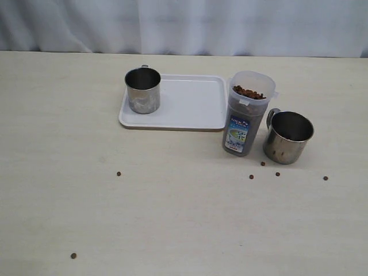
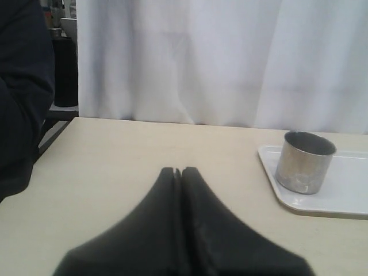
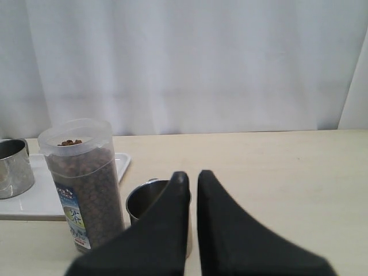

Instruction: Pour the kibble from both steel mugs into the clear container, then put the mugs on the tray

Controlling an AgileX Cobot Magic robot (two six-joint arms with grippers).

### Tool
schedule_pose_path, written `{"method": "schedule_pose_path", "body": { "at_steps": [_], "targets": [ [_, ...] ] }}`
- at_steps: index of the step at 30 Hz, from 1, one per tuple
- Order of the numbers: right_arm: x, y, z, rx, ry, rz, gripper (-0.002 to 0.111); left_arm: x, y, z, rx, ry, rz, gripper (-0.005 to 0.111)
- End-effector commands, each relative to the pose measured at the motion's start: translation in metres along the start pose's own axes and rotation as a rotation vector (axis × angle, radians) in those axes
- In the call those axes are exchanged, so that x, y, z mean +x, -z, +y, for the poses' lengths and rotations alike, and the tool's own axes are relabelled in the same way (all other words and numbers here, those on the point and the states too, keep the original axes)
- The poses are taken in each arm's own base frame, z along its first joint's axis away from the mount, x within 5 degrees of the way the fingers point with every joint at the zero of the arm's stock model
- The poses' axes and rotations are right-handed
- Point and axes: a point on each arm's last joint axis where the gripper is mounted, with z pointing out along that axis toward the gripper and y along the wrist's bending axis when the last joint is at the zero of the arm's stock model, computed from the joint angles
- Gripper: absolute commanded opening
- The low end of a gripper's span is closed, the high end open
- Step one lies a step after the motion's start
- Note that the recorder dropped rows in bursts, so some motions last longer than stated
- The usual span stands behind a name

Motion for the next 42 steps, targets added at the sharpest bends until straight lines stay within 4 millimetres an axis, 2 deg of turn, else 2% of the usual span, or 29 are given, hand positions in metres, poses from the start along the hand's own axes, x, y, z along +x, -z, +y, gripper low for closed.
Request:
{"method": "schedule_pose_path", "body": {
  "at_steps": [1,5,8,12,22,27,42],
  "targets": [
    [0.0011,-0.0001,0.0002,-0.004,0.001,-0.001,0.004,0.0006,0.0,-0.0005,0.008,0.013,-0.001,0.0],
    [0.0011,-0.0001,0.0002,-0.004,0.001,-0.001,0.004,0.0006,0.0,-0.0005,0.008,0.013,-0.001,0.0],
    [0.0011,-0.0001,0.0002,-0.004,0.001,-0.001,0.004,0.0001,0.0,0.0012,-0.011,-0.113,-0.006,0.0],
    [0.0011,-0.0001,0.0002,-0.004,0.001,-0.001,0.004,0.0001,0.0,0.0011,-0.01,-0.108,-0.005,0.0],
    [0.0011,-0.0001,0.0002,-0.004,0.001,-0.001,0.004,0.0019,0.0001,-0.0023,0.028,0.066,0.015,0.0],
    [0.0011,-0.0001,0.0002,-0.004,0.001,-0.001,0.004,0.0024,0.0001,-0.0034,0.039,0.018,0.02,0.0],
    [0.0011,-0.0001,0.0002,-0.004,0.001,-0.001,0.004,0.0025,0.0001,-0.0033,0.039,0.02,0.02,0.0]
  ]
}}
